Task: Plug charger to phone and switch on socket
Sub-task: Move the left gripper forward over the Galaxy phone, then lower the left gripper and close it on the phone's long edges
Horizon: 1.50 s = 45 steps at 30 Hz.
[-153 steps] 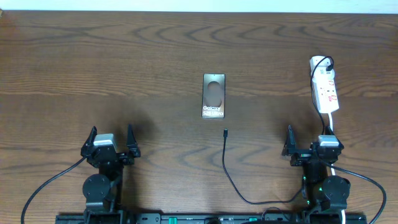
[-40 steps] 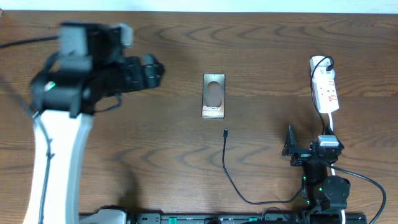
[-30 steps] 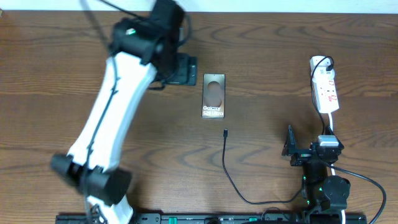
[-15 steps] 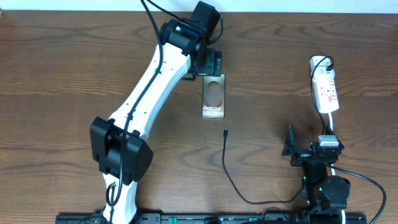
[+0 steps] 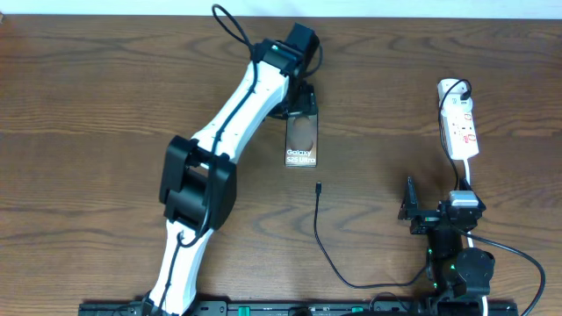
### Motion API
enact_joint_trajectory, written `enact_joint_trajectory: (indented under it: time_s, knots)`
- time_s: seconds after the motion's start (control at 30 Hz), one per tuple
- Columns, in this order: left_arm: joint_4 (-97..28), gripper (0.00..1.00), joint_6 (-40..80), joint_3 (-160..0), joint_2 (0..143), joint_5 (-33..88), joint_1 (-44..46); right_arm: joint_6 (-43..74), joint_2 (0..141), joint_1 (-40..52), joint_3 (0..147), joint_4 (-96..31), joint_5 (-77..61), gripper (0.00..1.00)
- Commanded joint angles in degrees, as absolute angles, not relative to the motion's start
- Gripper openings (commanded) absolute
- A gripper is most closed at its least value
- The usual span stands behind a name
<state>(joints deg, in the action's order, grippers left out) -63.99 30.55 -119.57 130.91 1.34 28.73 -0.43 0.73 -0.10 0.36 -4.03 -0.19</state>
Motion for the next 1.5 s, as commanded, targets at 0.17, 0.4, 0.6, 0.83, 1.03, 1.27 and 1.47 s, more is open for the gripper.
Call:
enact_joint_trajectory:
  time_s: [0.17,0.4,0.6,0.83,1.03,1.27,1.47]
  knots:
    - [-62.70,0.91,21.47,-119.74,135.61,6.98,31.00,0.19,0.49,-0.34,0.32,-4.32,0.05,0.99]
    - [-61.69,0.91,20.60,-119.59,137.16,8.14,30.74,0.19,0.49,-0.34,0.32,-4.32,0.05,0.99]
    - [-61.56,0.91,21.43,-119.24,137.16,7.92,30.83,0.19,0.49,-0.34,0.32,-4.32,0.05,0.99]
    - [-60.20,0.92,23.24,-118.48,137.19,5.67,31.53,0.19,0.49,-0.34,0.32,-4.32,0.05,0.99]
    - [-59.20,0.91,26.44,-117.10,137.19,3.57,31.81,0.19,0.49,-0.34,0.32,-4.32,0.05,0.99]
    - [-57.39,0.91,26.44,-115.24,137.19,3.64,32.03,0.19,0.49,-0.34,0.32,-4.32,0.05,0.99]
    - [-56.86,0.92,26.41,-115.24,137.19,3.55,32.99,0.19,0.49,-0.34,0.32,-4.32,0.05,0.99]
